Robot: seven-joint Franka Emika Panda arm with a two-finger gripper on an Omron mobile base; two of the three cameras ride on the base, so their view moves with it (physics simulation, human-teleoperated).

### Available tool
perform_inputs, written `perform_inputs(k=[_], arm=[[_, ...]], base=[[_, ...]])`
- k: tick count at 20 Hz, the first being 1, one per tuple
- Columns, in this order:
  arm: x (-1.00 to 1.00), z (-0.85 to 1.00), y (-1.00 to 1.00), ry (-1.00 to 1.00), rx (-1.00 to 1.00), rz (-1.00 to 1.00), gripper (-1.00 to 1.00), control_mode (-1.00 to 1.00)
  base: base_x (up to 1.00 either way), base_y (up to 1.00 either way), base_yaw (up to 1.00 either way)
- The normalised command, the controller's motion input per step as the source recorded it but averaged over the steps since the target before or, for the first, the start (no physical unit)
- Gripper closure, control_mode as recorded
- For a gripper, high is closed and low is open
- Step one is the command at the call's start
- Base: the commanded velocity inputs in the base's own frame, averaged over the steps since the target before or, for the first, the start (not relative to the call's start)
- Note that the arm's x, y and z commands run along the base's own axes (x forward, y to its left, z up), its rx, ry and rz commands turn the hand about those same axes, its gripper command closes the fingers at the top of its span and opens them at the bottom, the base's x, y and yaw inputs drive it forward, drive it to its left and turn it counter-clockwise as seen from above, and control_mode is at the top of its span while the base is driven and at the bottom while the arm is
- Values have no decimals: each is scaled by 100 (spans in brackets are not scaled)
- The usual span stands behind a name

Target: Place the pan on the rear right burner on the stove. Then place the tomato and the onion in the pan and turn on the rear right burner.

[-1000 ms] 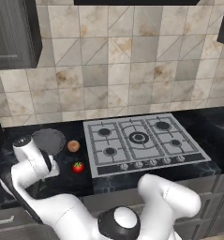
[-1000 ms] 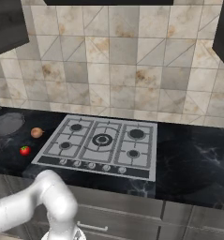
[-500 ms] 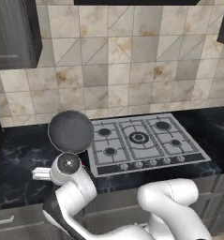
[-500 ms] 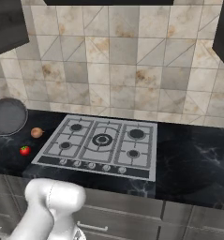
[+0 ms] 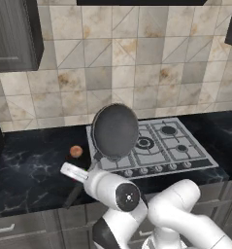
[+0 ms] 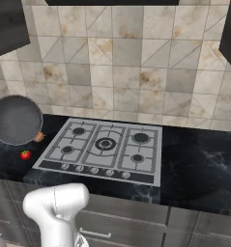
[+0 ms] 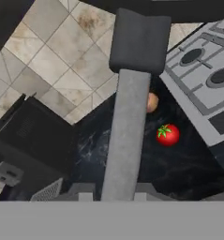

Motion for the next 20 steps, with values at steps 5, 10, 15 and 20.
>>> perform_inputs(k=[5,10,15,20], arm=[[-38,99,-38,-3,33,-23,100,-100],[-15,99,-18,1,29,-27,100,-100],[-6,51,-42,6,12,-31,100,-100],[0,16,-58,7,3,-14,100,-100]], base=[[0,0,0],[0,0,0],[0,0,0],[0,0,0]])
